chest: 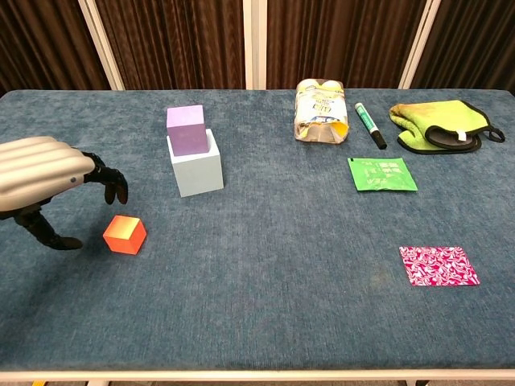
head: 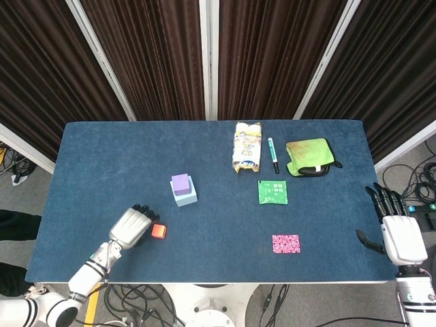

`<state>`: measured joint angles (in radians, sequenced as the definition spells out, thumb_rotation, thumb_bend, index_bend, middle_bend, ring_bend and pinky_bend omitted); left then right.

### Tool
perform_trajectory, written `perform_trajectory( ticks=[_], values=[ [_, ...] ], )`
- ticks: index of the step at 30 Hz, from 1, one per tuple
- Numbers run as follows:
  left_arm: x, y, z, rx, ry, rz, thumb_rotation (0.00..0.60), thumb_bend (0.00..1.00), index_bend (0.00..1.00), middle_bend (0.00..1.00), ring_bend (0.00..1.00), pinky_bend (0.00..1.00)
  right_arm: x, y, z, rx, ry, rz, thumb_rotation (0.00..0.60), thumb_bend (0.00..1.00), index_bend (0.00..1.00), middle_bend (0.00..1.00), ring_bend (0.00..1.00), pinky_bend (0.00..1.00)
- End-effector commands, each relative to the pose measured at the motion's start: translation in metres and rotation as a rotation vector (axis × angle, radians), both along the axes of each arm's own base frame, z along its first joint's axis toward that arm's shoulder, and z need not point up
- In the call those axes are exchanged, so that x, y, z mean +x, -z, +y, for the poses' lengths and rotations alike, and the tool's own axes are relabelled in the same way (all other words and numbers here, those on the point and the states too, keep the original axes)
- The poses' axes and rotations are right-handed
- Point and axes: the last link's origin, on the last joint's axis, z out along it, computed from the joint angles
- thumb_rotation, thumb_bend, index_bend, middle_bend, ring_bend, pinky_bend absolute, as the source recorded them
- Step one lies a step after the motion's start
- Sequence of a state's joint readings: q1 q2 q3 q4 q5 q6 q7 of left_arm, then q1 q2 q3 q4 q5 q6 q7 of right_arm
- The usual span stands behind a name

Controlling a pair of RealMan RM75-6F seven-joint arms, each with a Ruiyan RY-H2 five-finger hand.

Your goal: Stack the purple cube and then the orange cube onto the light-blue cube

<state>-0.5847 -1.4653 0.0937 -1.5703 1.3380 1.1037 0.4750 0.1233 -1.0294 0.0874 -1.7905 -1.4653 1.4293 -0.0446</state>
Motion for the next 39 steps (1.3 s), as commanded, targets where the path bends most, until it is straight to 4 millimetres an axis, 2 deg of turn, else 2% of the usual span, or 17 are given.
perform_trajectory(
  ticks=[1, 22, 39],
  values=[
    [0.001, 0.002, -0.001, 0.000, -0.013, -0.013, 0.600, 0.23, 0.39, 0.47, 0.31, 0.33, 0.000, 0.001, 0.000, 0.001, 0.000, 0.001, 0.600, 0.18, 0.00, 0.00, 0.00, 0.00],
    [0.014, 0.025, 0.004, -0.038, -0.128, -0.084, 0.600, 0.25, 0.40, 0.48, 0.31, 0.34, -0.001, 0.001, -0.001, 0.001, 0.006, -0.003, 0.600, 0.18, 0.00, 0.00, 0.00, 0.00],
    [0.011, 0.029, 0.004, -0.039, -0.142, -0.102, 0.600, 0.29, 0.43, 0.57, 0.34, 0.36, -0.002, 0.001, -0.002, -0.002, 0.013, -0.002, 0.600, 0.18, 0.00, 0.00, 0.00, 0.00]
  ],
)
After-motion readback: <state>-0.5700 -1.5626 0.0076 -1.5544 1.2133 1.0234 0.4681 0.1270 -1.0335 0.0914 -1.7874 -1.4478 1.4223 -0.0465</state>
